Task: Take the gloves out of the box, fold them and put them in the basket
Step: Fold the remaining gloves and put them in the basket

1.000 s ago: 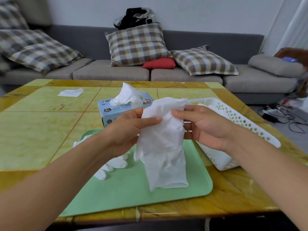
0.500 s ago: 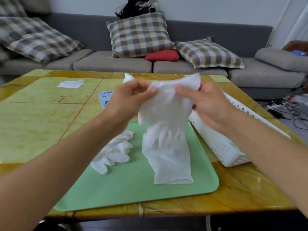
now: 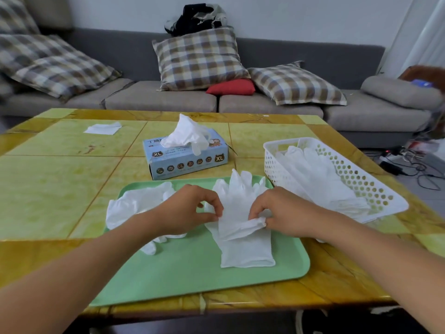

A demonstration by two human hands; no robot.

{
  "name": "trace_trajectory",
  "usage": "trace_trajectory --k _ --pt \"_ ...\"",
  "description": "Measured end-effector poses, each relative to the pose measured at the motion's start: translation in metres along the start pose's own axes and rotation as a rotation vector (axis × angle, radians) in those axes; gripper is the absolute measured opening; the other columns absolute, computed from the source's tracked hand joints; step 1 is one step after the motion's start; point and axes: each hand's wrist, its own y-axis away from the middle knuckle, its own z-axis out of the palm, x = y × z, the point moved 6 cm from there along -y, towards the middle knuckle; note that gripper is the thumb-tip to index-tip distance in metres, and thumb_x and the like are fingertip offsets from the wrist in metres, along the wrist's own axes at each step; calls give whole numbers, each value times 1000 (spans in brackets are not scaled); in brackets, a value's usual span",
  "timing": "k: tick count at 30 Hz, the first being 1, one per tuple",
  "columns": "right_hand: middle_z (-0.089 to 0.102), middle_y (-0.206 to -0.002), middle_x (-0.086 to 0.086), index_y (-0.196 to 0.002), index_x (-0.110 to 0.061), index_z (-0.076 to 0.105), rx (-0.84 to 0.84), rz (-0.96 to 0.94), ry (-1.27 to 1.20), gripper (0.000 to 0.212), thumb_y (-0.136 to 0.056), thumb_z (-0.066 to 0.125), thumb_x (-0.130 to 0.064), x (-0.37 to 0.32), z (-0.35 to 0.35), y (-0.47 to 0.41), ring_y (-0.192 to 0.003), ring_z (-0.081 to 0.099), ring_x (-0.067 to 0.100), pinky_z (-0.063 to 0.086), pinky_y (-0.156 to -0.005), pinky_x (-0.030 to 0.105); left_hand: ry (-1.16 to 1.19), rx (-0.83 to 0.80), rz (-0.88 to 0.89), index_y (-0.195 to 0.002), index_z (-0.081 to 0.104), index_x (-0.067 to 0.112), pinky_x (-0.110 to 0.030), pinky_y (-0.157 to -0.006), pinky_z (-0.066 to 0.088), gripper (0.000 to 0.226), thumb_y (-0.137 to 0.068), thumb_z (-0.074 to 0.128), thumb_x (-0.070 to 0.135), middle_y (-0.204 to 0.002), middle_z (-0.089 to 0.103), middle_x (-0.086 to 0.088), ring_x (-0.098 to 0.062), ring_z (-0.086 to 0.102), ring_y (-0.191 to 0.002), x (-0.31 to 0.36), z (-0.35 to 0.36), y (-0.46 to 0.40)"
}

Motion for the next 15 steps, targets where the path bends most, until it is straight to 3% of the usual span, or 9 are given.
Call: trace_trajectory --k 4,6,9,11,15 --pt "71 -105 -9 -94 -23 80 110 -33 -28 21 -87 70 -5 3 -10 6 -93 65 10 53 -89 38 -79 73 115 -86 66 32 -7 -68 42 17 -90 72 16 -103 70 23 0 60 -87 18 -10 -1" --pt "72 -99 -10 -94 -24 80 206 -33 -86 23 -86 72 -5 4 -17 4 -79 66 10 57 -80 41 5 102 111 -88 64 25 -11 -65 47 16 -93 68 10 -107 70 21 -1 65 -79 22 -18 -1" --pt "75 -93 -2 -94 -19 80 188 37 -226 26 -89 66 3 7 -15 1 -68 71 13 61 -66 34 98 19 108 -90 63 18 -21 -67 57 17 -94 63 1 -100 74 9 -7 72 -76 26 -14 5" --pt "77 -91 -3 -93 -16 80 131 4 -248 26 -88 65 5 3 -10 1 -76 73 11 62 -73 34 104 -21 120 -90 65 17 -28 -75 60 19 -92 64 -1 -93 75 5 -7 72 -83 25 -8 12" --pt "77 -94 -11 -97 -20 81 -29 -50 -156 23 -86 71 -2 -3 4 2 -89 70 3 58 -87 31 -30 -66 139 -94 71 20 -28 -80 58 11 -90 70 10 -89 73 15 -2 70 -85 14 4 24"
